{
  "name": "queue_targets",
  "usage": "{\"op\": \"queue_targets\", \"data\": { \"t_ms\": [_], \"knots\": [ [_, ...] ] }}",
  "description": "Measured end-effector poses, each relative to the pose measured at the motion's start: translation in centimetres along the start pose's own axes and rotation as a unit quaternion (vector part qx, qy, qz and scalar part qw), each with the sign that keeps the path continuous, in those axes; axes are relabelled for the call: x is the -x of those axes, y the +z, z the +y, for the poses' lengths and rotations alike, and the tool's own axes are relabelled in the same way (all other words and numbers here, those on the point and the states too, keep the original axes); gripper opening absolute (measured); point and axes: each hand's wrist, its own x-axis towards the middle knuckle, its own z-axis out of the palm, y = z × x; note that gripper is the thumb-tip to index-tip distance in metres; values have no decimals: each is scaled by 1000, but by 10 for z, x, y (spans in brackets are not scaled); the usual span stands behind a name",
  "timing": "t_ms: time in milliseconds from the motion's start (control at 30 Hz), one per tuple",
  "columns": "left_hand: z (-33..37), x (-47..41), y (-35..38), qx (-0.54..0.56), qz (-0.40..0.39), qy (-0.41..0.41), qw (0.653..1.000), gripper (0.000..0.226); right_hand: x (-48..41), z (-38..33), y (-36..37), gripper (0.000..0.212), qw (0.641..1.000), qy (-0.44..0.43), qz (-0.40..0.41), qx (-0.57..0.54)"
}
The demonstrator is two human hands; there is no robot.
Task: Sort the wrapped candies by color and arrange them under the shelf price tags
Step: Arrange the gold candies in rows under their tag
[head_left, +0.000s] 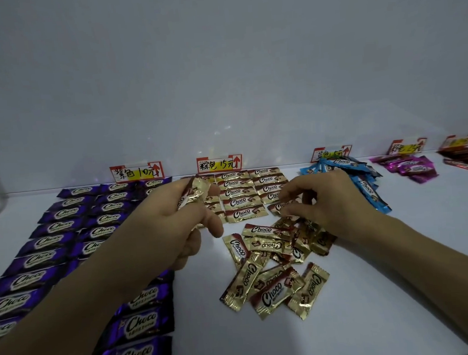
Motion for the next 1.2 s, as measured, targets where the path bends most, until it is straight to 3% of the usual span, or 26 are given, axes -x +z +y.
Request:
{"op": "queue_targets", "data": {
  "t_ms": [100,233,300,333,367,400,467,500,600,767,967,1200],
  "knots": [
    [1,1,-2,23,10,28,999,32,2,7,-6,18,999,28,15,-13],
    [-1,-5,-7,-12,-31,-4,999,19,3,18,-4,14,998,24,-49,-11],
    [-51,-36,-29,-150,-124,-72,978,96,3,20,-1,14,998,30,-44,-24],
    [-81,-54,-37,-138,-182,-89,970,127,3,20,1,15,998,30,-41,-24],
    [-97,-65,-39,-91,-195,-114,970,140,2,20,2,16,999,30,-39,-23],
    [-92,-54,-39,-45,-184,-111,976,126,2,19,3,16,999,29,-38,-21],
    [-37,-13,-19,-3,-113,-3,994,46,2,18,3,17,998,29,-41,-26],
    [-26,-22,-12,14,-38,5,999,28,2,18,3,17,998,29,-43,-28],
    [-20,-14,-6,63,-13,63,996,26,3,18,2,20,998,27,-50,-17],
    [-11,-7,-6,25,16,44,999,9,3,17,3,20,998,28,-54,-10],
    [-7,0,-4,29,36,23,999,12,0,14,2,19,999,27,17,-20],
    [-1,2,-5,36,36,-1,999,25,-2,17,9,31,997,-9,-46,57]
  ]
}}
